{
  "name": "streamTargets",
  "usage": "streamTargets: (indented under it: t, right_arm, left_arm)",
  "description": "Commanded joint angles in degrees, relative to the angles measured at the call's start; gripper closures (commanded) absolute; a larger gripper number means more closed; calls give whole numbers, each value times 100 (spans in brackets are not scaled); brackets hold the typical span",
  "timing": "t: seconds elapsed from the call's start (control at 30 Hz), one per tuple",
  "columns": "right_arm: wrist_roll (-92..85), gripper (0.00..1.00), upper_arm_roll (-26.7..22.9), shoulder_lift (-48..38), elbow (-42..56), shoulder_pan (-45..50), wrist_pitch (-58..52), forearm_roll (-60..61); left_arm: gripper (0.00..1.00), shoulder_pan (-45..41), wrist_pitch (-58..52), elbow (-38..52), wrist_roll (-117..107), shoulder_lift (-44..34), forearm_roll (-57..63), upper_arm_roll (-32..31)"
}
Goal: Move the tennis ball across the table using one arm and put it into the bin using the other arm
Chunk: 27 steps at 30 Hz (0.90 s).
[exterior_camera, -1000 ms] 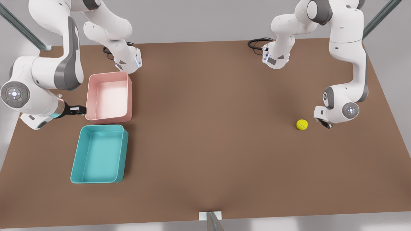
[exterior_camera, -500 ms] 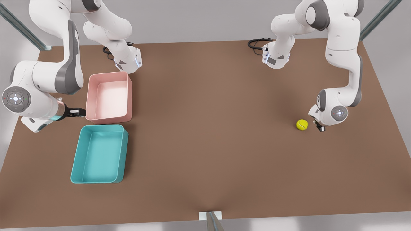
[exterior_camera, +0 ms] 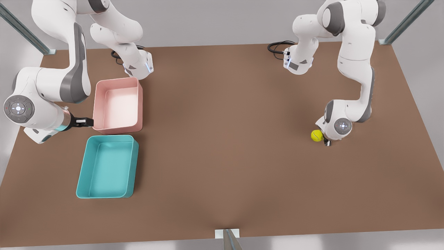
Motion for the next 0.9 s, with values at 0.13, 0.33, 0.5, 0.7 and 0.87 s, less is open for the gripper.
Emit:
streamTargets:
  t: [0.13,0.33,0.5,0.7,0.87]
  right_arm:
    - [21,0,-3,12,2,2,2,4]
    - [21,0,-3,21,2,2,2,21]
    - [21,0,-3,30,2,2,2,21]
    - [21,0,-3,30,-7,2,2,30]
    - [21,0,-3,30,-7,2,2,30]
  left_arm:
    - [79,-271,-226,49,-4168,-319,-2673,-638]
    - [79,283,-2413,1349,-6022,-934,-2252,-454]
    - [79,248,-5516,4433,-8561,-1031,-1443,-867]
    - [23,248,-6238,5402,-10039,-1110,-1750,-1289]
    - [0,283,-6089,5270,-12412,-1128,-1531,-1280]
